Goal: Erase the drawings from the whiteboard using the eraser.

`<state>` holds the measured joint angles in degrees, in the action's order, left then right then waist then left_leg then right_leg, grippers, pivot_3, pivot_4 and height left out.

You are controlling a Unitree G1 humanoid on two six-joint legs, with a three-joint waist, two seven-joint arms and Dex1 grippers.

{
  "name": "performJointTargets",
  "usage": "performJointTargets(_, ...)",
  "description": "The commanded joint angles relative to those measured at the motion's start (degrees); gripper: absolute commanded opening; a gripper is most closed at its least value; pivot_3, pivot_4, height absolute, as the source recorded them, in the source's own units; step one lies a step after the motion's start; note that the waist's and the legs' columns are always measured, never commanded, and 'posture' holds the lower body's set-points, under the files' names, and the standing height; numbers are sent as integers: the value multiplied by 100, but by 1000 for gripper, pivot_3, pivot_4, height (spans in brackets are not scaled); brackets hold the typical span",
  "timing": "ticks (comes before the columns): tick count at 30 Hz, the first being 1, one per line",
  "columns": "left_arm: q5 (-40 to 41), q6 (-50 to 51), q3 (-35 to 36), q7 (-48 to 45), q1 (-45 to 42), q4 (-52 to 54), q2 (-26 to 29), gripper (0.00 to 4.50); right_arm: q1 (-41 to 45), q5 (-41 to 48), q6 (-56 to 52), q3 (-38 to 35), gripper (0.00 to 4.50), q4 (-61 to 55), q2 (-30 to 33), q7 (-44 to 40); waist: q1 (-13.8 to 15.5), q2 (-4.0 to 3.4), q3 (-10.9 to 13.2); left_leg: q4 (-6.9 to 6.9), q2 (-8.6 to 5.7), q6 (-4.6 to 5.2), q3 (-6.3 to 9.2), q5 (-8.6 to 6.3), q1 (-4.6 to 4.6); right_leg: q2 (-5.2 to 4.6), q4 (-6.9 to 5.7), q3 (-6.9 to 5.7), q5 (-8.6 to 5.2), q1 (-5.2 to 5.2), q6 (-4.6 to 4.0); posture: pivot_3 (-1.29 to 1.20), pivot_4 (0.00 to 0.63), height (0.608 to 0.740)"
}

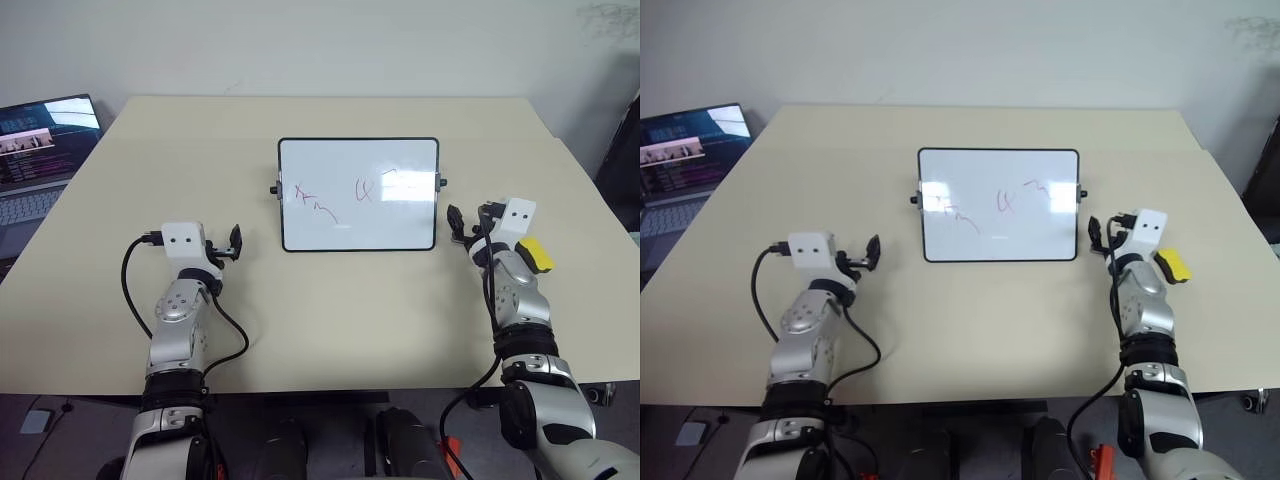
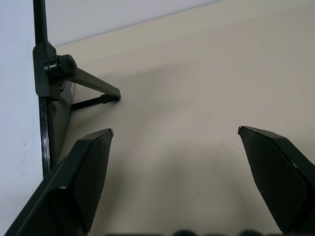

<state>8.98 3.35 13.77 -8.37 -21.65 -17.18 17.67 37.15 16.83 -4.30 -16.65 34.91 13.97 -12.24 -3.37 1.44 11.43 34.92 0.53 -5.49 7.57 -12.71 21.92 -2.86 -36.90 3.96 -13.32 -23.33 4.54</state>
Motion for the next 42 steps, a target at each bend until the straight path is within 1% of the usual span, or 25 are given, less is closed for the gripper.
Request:
performJointTargets(1,-1,-6,-25,-37,-86,182,27,4500,76,-10,105,-9,4475,-225,17,32,0,0,0,0,0,0,0,0,0,0,0,0,0,0,0,0,150,740)
performJointTargets(6,107,26,24,-56,-108,182,-25,4500,87,-6,109,-15,4475,-223,28,29,0,0,0,0,0,0,0,0,0,0,0,0,0,0,0,0,150,740)
performJointTargets(29,78,75,-26,-20,-159,206,-61,4500,131,-26,156,-8,4475,-197,62,-48,0,0,0,0,0,0,0,0,0,0,0,0,0,0,0,0,150,740)
performJointTargets(35,189,234,26,-66,-164,298,-46,4500,134,-9,106,-12,4475,-222,117,-114,-1,0,0,0,0,0,0,0,0,0,0,0,0,0,0,0,150,740)
performJointTargets(39,852,1045,173,-938,-201,1073,513,4500,111,181,-357,-36,4475,-823,552,-570,-5,-2,3,0,0,0,0,0,5,0,-1,0,0,-4,0,0,150,740)
performJointTargets(42,1110,1423,70,-1561,-106,1663,987,4500,153,381,-693,-228,4475,-1131,863,-684,-10,-3,4,-2,0,0,1,0,11,0,1,-1,-1,-9,1,0,150,740)
